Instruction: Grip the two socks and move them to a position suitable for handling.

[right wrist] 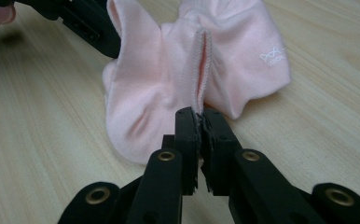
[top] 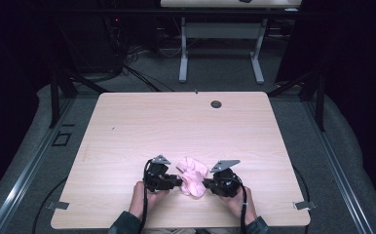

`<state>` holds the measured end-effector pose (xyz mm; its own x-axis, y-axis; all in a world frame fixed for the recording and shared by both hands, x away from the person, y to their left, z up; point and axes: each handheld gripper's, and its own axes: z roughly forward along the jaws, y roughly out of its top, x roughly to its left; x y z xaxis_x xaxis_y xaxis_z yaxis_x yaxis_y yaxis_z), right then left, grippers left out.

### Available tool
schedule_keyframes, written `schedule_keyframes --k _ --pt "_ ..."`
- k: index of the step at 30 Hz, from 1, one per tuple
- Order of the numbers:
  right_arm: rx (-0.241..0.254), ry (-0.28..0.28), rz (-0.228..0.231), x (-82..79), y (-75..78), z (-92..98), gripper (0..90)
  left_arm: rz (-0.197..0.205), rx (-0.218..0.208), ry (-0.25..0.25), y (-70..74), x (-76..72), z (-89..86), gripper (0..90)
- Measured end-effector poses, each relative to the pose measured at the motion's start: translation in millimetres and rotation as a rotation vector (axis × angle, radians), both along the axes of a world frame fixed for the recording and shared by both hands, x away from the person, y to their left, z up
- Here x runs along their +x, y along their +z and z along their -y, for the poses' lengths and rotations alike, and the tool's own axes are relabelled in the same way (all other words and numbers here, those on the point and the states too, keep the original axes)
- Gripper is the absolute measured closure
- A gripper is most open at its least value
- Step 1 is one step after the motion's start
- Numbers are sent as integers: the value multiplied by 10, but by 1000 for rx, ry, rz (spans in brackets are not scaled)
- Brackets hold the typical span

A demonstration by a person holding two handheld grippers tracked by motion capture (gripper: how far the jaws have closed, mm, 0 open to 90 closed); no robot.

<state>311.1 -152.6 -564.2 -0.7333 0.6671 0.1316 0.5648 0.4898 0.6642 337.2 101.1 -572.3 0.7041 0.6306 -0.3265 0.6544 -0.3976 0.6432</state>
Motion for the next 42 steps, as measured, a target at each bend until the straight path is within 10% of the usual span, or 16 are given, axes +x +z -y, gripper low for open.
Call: schedule_keyframes --k 9,15,23,27,42 --pt "87 -5 16 -58 192 27 858 115 78 -5 226 -113 -72 854" --pt "126 0 12 -185 412 72 860 234 181 -70 636 -292 -61 842" --pt "36 -72 -72 -106 42 218 780 119 204 -72 225 -296 93 487" --pt "41 -86 -70 -104 29 246 712 128 172 -41 223 -389 58 419" --pt "28 -85 -71 -112 -39 190 770 177 238 -69 87 -478 289 744"
